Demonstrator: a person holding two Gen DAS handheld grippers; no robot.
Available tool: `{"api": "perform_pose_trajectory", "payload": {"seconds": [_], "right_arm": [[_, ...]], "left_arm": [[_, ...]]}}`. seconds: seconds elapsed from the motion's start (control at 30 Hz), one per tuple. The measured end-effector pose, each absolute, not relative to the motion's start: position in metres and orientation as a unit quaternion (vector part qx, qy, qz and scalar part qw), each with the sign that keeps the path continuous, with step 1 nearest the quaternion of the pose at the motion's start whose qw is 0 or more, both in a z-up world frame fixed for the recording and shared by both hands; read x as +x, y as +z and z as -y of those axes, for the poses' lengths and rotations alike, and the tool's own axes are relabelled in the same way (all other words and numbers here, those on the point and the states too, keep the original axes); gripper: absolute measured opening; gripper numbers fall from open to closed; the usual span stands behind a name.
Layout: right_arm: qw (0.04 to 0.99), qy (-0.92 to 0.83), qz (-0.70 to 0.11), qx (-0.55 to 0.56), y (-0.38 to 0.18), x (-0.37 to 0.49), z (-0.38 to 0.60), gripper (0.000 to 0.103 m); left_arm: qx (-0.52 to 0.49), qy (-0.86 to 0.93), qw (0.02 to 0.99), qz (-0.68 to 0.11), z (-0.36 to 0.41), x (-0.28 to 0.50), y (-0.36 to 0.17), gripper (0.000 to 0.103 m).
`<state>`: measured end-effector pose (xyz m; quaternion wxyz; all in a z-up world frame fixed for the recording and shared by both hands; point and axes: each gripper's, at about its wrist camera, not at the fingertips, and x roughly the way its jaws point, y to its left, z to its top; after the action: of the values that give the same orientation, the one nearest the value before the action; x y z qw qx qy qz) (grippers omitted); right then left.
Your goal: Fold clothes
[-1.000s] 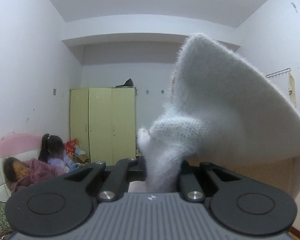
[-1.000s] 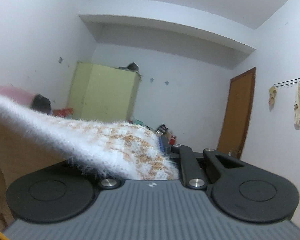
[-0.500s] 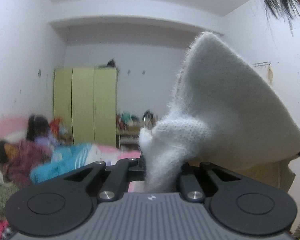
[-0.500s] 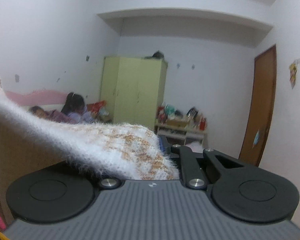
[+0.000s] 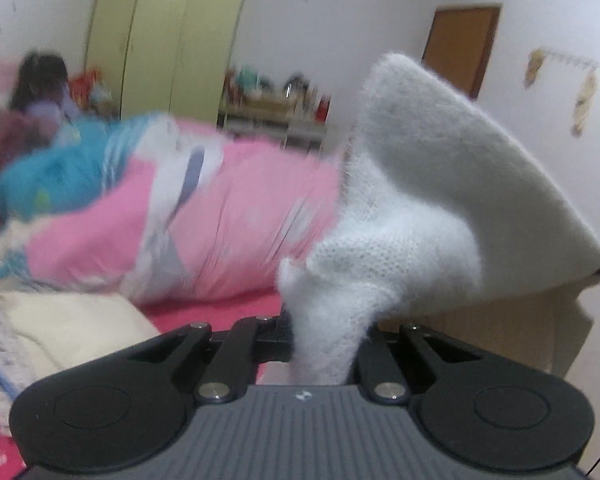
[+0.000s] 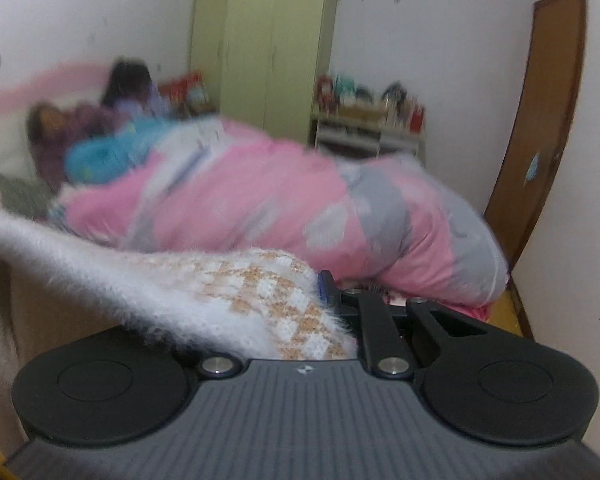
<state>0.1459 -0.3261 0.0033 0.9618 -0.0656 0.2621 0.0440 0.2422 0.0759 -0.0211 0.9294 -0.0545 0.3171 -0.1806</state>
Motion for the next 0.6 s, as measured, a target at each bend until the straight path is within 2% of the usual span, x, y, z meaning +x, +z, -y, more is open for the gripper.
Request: {"api": "perform_pose_trajectory", "payload": {"seconds": [0.1, 0.2, 0.23, 0.27, 0.3, 0.33, 0.37, 0.4, 0.5, 0.6], "right_arm": [[0.945, 0.038, -0.317, -0.070, -0.054, 0.229, 0.322, 0.010], [0.922, 0.029, -0.378, -0.073, -0.123, 0.324, 0.318, 0.014], [0.910, 0.025, -0.405, -0.081, -0.156, 0.350, 0.315, 0.026], [0.897, 0.021, -0.432, -0.090, -0.191, 0.375, 0.313, 0.035], [0.885, 0.004, -0.456, -0.092, -0.221, 0.391, 0.311, 0.055], [0.872, -0.021, -0.480, -0.095, -0.253, 0.401, 0.309, 0.060], [0.857, -0.047, -0.504, -0.099, -0.285, 0.411, 0.307, 0.060], [0.847, -0.067, -0.519, -0.095, -0.308, 0.413, 0.305, 0.060], [0.844, -0.103, -0.523, -0.063, -0.341, 0.397, 0.304, 0.060], [0.859, -0.098, -0.502, -0.015, -0.335, 0.372, 0.297, 0.060]], "left_arm": [[-0.040, -0.174, 0.917, -0.356, -0.073, 0.311, -0.094, 0.014], [0.003, -0.145, 0.898, -0.416, -0.065, 0.381, -0.179, 0.033], [0.013, -0.130, 0.892, -0.433, -0.062, 0.390, -0.204, 0.041], [0.024, -0.115, 0.885, -0.450, -0.059, 0.399, -0.230, 0.042], [0.030, -0.106, 0.879, -0.464, -0.058, 0.405, -0.253, 0.042], [0.028, -0.108, 0.874, -0.474, -0.061, 0.407, -0.273, 0.043], [0.026, -0.109, 0.868, -0.483, -0.063, 0.410, -0.293, 0.049], [0.021, -0.112, 0.866, -0.487, -0.066, 0.409, -0.309, 0.051], [-0.009, -0.119, 0.872, -0.474, -0.081, 0.399, -0.324, 0.059], [-0.047, -0.125, 0.880, -0.456, -0.095, 0.391, -0.316, 0.062]]}}
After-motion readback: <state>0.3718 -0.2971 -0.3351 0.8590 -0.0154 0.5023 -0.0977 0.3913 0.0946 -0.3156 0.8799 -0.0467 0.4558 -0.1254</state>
